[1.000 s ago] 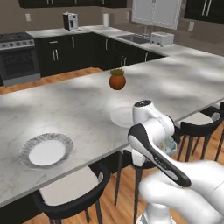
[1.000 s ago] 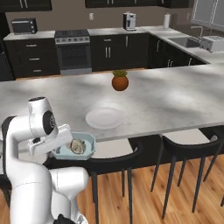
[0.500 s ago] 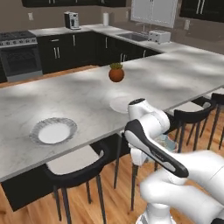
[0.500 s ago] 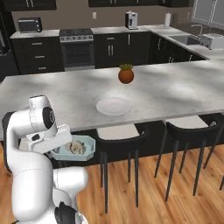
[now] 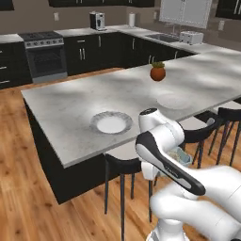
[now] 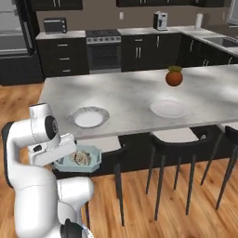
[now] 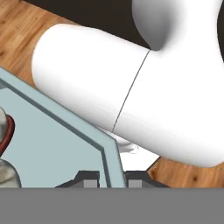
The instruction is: Place two dumplings into each of the tupperware containers and then place the containers in the fridge.
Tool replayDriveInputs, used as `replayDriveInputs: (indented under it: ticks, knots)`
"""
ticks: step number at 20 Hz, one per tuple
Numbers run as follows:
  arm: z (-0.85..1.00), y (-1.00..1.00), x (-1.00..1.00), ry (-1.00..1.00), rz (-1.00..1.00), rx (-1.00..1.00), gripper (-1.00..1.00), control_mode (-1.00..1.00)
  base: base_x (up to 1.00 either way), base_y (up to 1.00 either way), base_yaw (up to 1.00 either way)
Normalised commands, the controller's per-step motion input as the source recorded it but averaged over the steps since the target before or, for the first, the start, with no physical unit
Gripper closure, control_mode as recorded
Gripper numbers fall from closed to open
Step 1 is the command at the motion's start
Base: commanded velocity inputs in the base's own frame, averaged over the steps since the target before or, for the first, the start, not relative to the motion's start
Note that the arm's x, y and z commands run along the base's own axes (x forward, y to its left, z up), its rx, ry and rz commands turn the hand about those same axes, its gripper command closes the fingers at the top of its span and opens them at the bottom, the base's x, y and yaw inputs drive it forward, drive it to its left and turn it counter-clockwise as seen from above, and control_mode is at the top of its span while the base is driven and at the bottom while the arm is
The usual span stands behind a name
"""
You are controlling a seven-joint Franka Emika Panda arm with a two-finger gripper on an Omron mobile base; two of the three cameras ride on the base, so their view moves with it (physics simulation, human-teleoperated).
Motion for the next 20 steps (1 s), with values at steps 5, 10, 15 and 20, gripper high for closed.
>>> replayDriveInputs:
  ticks: [5, 10, 15, 20]
  knots:
    - [0.00, 0.00, 0.00, 0.00, 0.00, 0.00, 1.00, 1.00, 0.00, 1.00, 0.05]
    - [0.00, 0.00, 0.00, 0.00, 0.00, 0.00, 1.00, 1.00, 0.05, 1.00, 0.02]
    - [0.00, 0.00, 0.00, 0.00, 0.00, 0.00, 1.00, 1.00, 0.16, 1.00, 0.02]
    - [0.00, 0.00, 0.00, 0.00, 0.00, 0.00, 1.00, 1.00, 0.37, 1.00, 0.00]
